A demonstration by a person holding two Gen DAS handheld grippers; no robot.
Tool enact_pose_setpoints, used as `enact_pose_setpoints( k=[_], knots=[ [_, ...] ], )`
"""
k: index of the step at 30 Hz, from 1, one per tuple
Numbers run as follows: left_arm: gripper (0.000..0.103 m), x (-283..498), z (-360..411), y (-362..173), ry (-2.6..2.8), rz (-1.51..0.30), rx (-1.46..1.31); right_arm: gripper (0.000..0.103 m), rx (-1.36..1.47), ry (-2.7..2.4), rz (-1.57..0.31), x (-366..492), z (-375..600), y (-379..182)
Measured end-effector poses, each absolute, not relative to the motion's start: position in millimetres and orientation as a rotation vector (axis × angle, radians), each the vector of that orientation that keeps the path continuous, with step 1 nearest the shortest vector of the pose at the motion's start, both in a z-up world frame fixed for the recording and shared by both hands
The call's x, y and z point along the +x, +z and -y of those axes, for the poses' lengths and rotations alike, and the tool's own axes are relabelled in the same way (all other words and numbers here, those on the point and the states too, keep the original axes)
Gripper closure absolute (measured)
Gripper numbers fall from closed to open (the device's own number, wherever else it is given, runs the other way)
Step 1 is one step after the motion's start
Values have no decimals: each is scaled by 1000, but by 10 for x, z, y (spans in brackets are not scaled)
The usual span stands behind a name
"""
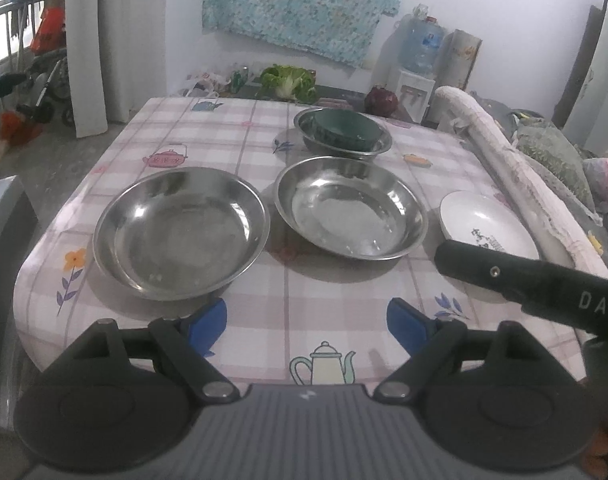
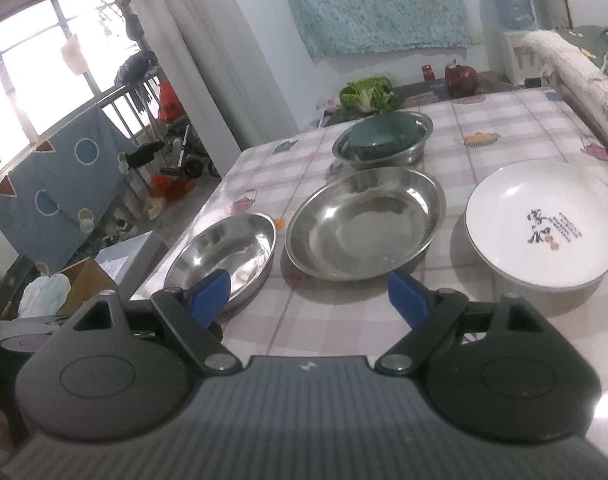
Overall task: Organize plates and bowls
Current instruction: 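Withdraw both grippers from the bowl stack and move toward the steel plates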
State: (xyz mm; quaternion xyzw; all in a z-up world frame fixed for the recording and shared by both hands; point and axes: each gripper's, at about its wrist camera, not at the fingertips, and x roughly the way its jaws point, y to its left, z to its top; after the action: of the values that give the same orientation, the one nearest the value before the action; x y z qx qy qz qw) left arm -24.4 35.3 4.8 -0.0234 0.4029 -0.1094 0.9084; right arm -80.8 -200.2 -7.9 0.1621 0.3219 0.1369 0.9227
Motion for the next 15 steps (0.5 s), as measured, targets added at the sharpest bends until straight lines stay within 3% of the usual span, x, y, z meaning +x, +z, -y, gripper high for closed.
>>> enact_pose_setpoints(
  k=[15],
  knots=[
    [14,-121,-437,-123,-194,-858,-48,17,323,308,-703,-556,1967,-288]
  ],
)
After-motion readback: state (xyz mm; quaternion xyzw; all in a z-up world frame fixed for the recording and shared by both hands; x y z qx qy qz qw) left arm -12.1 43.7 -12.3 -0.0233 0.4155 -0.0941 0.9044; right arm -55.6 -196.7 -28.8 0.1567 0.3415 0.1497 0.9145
